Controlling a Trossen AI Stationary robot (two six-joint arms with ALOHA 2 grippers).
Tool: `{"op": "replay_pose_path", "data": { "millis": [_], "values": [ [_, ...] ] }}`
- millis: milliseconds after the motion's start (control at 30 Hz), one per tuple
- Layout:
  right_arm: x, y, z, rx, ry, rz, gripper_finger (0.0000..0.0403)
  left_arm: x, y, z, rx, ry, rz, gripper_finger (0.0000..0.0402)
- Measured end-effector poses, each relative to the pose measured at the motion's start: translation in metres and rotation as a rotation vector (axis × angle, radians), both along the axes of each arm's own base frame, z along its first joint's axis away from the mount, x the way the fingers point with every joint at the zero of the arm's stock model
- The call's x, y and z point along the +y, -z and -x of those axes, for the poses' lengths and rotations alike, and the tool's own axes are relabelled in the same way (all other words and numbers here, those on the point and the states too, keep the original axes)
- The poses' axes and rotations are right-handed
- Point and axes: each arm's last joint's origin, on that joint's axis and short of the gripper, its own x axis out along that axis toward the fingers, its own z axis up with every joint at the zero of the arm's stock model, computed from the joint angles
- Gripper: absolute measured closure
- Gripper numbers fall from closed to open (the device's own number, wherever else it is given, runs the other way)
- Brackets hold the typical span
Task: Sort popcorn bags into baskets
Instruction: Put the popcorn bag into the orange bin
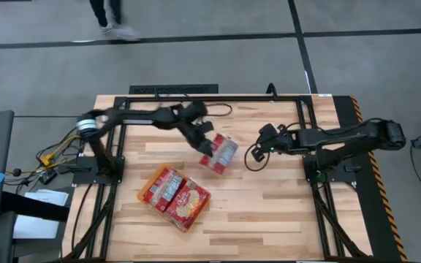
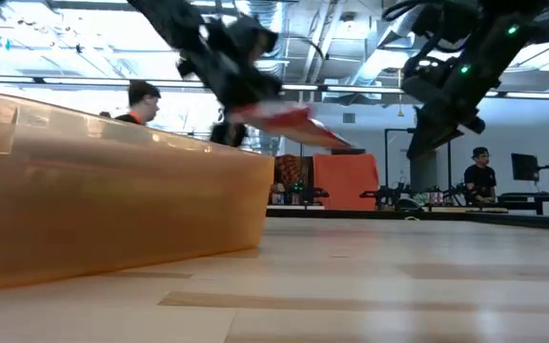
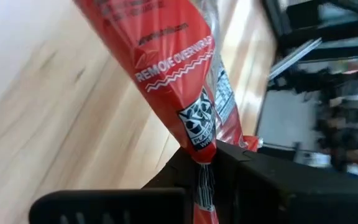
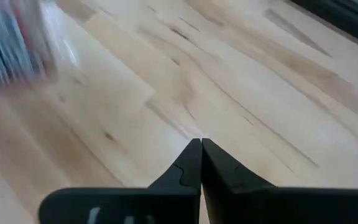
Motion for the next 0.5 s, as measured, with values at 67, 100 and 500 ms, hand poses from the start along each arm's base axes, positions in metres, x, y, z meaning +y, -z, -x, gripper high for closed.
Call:
{"op": "replay_pose_path", "data": {
  "millis": [67, 100, 500],
  "values": [
    [0.0, -0.004, 0.006, 0.006, 0.002, 0.002, 0.0379, -0.008, -0.026, 0.02, 0.022, -0.013, -0.057, 0.0397],
    [0.0, -0.006, 0.007, -0.005, 0.005, 0.008, 0.0381, -0.013, -0.04, 0.031, 0.025, -0.022, -0.093, 0.0397],
    [0.001, 0.001, 0.005, 0.045, 0.004, 0.009, 0.0371, -0.125, -0.066, 0.161, 0.224, -0.07, -0.169, 0.0398]
  ]
}}
